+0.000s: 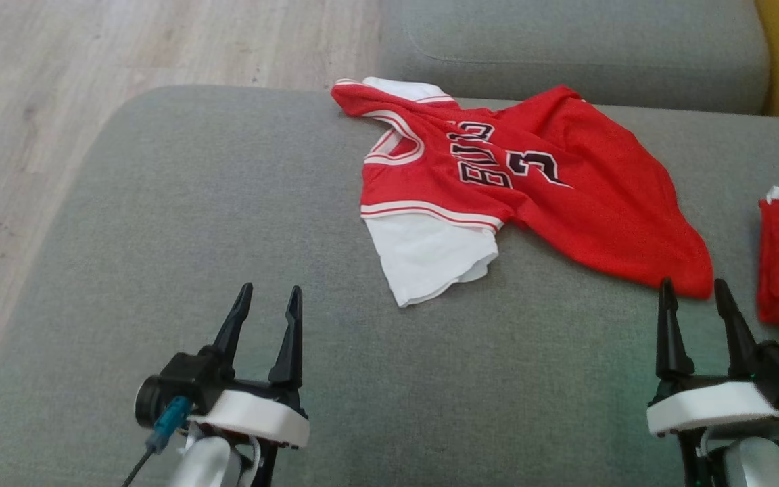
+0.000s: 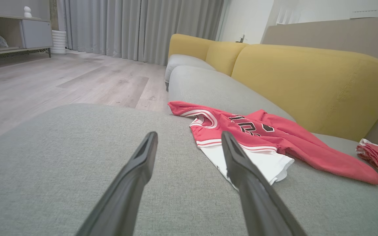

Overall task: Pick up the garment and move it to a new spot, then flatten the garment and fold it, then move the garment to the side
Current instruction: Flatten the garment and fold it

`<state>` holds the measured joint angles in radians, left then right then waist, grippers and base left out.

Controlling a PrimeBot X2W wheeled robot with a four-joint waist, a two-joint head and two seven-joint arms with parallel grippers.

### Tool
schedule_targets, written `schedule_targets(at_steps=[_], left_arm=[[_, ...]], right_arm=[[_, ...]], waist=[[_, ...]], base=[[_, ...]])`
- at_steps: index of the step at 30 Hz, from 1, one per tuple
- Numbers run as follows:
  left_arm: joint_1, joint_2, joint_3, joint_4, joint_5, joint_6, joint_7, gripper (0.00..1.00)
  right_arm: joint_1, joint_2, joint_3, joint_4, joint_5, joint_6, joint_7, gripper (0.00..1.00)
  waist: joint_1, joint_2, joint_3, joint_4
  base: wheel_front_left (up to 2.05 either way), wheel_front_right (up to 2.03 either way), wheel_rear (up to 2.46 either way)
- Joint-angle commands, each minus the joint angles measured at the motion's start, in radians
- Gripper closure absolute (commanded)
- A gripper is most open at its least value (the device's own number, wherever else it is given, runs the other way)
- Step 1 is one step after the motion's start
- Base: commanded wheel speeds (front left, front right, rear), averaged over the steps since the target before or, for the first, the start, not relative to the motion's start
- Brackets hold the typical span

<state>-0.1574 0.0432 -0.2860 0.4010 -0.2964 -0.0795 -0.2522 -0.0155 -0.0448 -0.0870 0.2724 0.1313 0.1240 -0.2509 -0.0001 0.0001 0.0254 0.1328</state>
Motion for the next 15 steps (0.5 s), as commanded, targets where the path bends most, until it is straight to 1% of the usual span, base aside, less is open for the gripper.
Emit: schedule_targets(at_steps=[1,7,11,15], left_arm=[[-0.050,0.007,0.038,-0.026,0.012,0.000,-0.010,0.00],[-0.124,0.007,0.022,0.010,0.035,-0.005,-0.010,0.00],[-0.243,0.012,-0.001,0.111,0.051,-0.014,0.025,0.00],[-0.373,0.012,-0.007,0.233,0.038,-0.022,0.101,0.00]], right_arm=[[-0.036,-0.006,0.023,-0.042,0.002,0.007,-0.011,0.00],[-0.053,-0.006,0.040,-0.065,0.012,0.007,-0.011,0.00],[-0.076,-0.005,0.064,-0.071,0.004,0.007,-0.011,0.00],[-0.097,-0.005,0.065,-0.075,-0.002,0.007,-0.011,0.00]], waist=[[0.0001,-0.0001,0.009,-0.011],[0.0001,-0.0001,0.066,-0.056],[0.0001,-0.0001,0.125,-0.095],[0.0001,-0.0001,0.177,-0.132]], base=[[0.00,0.00,0.00],[0.00,0.00,0.00],[0.00,0.00,0.00],[0.00,0.00,0.00]])
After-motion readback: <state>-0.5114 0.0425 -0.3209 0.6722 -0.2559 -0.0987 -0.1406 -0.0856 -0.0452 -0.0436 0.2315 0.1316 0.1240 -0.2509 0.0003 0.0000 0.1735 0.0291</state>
